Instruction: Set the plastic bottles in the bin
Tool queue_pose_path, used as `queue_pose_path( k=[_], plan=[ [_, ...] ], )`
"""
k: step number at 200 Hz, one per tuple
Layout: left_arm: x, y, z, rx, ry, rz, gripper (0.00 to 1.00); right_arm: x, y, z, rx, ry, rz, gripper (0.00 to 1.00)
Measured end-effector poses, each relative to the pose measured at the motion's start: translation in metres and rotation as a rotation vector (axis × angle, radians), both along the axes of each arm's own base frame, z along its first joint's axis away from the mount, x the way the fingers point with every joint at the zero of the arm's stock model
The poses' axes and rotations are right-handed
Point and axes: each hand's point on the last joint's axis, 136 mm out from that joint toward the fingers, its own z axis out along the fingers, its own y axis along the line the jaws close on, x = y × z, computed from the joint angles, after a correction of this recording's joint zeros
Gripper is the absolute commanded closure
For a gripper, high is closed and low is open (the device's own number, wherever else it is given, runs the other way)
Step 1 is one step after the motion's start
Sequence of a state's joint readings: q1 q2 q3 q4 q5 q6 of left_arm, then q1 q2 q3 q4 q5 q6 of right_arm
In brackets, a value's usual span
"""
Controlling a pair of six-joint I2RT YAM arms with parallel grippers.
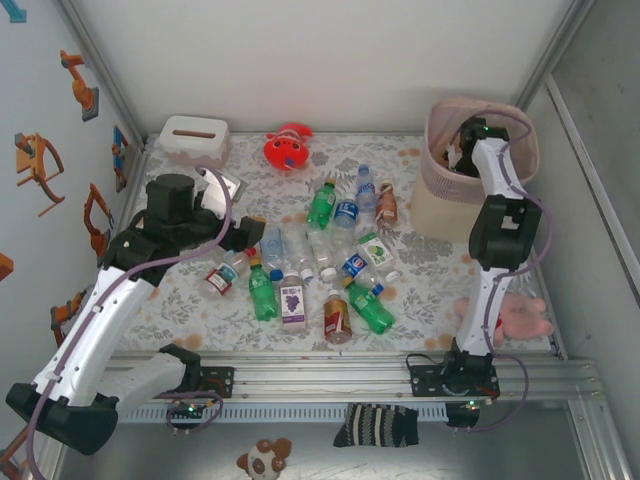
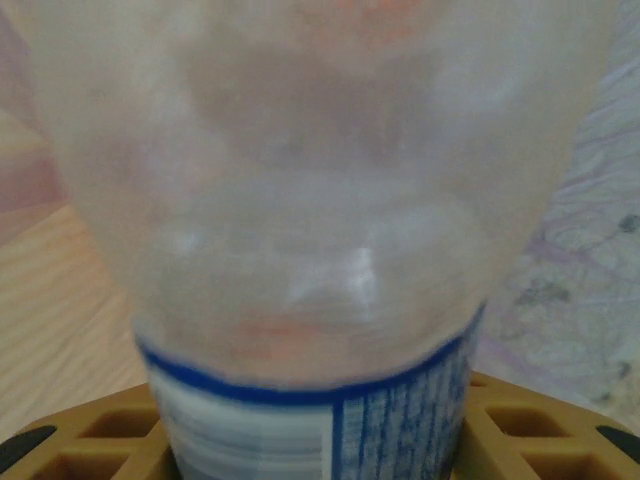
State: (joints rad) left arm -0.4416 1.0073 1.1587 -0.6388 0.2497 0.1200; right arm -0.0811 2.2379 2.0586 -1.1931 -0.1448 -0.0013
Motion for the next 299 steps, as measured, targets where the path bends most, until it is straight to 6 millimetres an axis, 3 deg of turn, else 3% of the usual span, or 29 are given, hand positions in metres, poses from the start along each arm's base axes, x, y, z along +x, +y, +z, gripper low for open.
queue_pose_path(
  k=[51, 122, 217, 299],
  plan=[
    [0.002, 0.008, -0.016, 0.047, 0.047, 0.017, 0.14, 0.003, 0.001, -0.008, 0.021, 0.012, -0.003, 0.32],
    [-0.001, 0.012, -0.033, 0.080, 0.101, 0.020, 0.14, 0.004, 0.004, -0.002, 0.036, -0.002, 0.000, 0.25],
    [0.000, 0.016, -0.046, 0.115, 0.138, 0.032, 0.14, -0.003, 0.005, 0.098, 0.018, -0.221, 0.001, 0.25],
    [0.006, 0.024, -0.092, 0.243, 0.268, 0.046, 0.18, -0.012, 0.003, 0.194, -0.008, -0.446, -0.016, 0.28]
  ],
)
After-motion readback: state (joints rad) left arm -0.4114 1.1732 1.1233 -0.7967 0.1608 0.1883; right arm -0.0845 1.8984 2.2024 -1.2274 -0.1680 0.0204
